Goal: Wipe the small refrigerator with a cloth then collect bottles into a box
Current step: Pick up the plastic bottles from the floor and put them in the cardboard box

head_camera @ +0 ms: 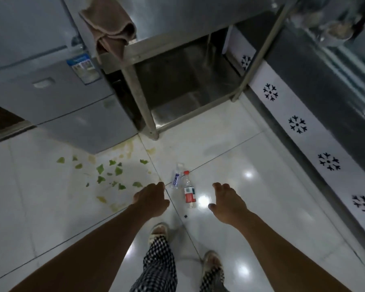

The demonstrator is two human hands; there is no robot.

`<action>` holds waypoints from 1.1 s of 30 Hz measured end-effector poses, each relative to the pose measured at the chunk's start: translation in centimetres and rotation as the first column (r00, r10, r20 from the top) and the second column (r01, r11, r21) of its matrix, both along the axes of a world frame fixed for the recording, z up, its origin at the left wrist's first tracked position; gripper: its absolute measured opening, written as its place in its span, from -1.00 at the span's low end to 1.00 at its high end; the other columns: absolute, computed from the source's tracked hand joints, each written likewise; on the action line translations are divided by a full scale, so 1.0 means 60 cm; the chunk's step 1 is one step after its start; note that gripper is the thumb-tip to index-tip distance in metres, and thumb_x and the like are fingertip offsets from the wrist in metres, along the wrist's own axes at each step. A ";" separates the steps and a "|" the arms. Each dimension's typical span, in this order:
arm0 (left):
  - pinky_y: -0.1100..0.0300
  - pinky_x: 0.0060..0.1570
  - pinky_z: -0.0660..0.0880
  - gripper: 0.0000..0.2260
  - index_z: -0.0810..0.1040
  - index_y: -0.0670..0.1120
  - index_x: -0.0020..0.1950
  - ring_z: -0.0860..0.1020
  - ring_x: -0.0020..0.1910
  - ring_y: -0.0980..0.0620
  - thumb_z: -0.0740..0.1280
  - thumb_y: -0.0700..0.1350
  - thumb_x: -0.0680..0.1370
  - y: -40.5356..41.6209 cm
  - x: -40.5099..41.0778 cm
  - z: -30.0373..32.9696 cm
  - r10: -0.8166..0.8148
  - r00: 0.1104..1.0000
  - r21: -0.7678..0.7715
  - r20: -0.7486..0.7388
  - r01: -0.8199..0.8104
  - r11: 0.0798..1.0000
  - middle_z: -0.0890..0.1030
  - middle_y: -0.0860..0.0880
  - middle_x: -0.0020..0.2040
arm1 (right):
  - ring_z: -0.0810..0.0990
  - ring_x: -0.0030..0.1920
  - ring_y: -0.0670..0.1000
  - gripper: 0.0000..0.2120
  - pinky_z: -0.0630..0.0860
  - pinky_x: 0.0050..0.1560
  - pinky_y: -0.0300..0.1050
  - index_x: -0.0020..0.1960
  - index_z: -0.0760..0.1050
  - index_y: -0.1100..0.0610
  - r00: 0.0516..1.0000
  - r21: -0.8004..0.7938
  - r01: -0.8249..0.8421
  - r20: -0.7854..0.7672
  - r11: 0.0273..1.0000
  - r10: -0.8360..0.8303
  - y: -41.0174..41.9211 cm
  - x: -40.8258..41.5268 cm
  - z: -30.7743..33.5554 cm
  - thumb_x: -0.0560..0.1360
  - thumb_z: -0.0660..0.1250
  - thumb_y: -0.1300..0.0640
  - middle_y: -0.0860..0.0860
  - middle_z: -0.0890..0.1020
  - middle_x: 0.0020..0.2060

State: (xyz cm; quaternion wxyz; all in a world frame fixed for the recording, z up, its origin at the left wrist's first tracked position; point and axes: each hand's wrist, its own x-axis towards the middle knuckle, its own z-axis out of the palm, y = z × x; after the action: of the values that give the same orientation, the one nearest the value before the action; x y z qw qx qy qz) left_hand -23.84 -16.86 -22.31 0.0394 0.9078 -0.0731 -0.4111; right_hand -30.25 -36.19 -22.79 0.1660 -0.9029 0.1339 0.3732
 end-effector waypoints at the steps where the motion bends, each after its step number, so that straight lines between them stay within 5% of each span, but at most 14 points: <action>1: 0.07 0.13 0.42 -0.61 0.35 -0.06 0.33 0.47 0.21 -0.08 0.24 0.05 0.54 0.002 0.015 -0.023 0.008 1.000 -0.005 -0.005 -0.008 1.000 0.47 -0.10 0.25 | 0.40 0.29 0.12 -0.47 0.43 0.20 -0.04 0.42 0.17 0.14 1.000 0.004 0.028 -0.002 1.000 -0.028 0.006 0.004 -0.020 0.55 0.27 0.01 0.13 0.37 0.28; 22: -0.01 0.11 0.43 -0.56 0.29 -0.12 0.35 0.49 0.20 -0.14 0.29 -0.01 0.53 -0.055 0.095 -0.752 -0.012 1.000 0.034 0.015 0.012 0.999 0.51 -0.12 0.22 | 0.46 0.20 0.07 -0.36 0.49 0.17 -0.06 0.42 0.15 0.09 0.981 0.046 0.192 0.020 0.980 -0.193 0.029 0.028 -0.754 0.48 0.38 -0.01 0.11 0.43 0.22; 33: -0.05 0.03 0.42 -0.47 0.19 -0.14 0.28 0.51 0.12 -0.23 0.35 0.08 0.48 -0.076 0.091 -0.946 0.156 0.975 -0.032 0.159 -0.153 0.988 0.50 -0.19 0.18 | 0.46 0.23 0.08 -0.11 0.49 0.10 -0.03 0.50 -0.06 0.06 0.916 0.020 0.342 0.216 0.940 -0.338 0.062 0.018 -0.946 0.41 0.40 -0.18 0.08 0.38 0.27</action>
State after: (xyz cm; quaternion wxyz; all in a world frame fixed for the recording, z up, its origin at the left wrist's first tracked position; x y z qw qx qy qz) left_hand -18.39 -21.41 -79.04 0.0740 0.9406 -0.0091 -0.3312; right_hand -29.18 -32.44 -79.57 0.2337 -0.9025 0.2730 0.2372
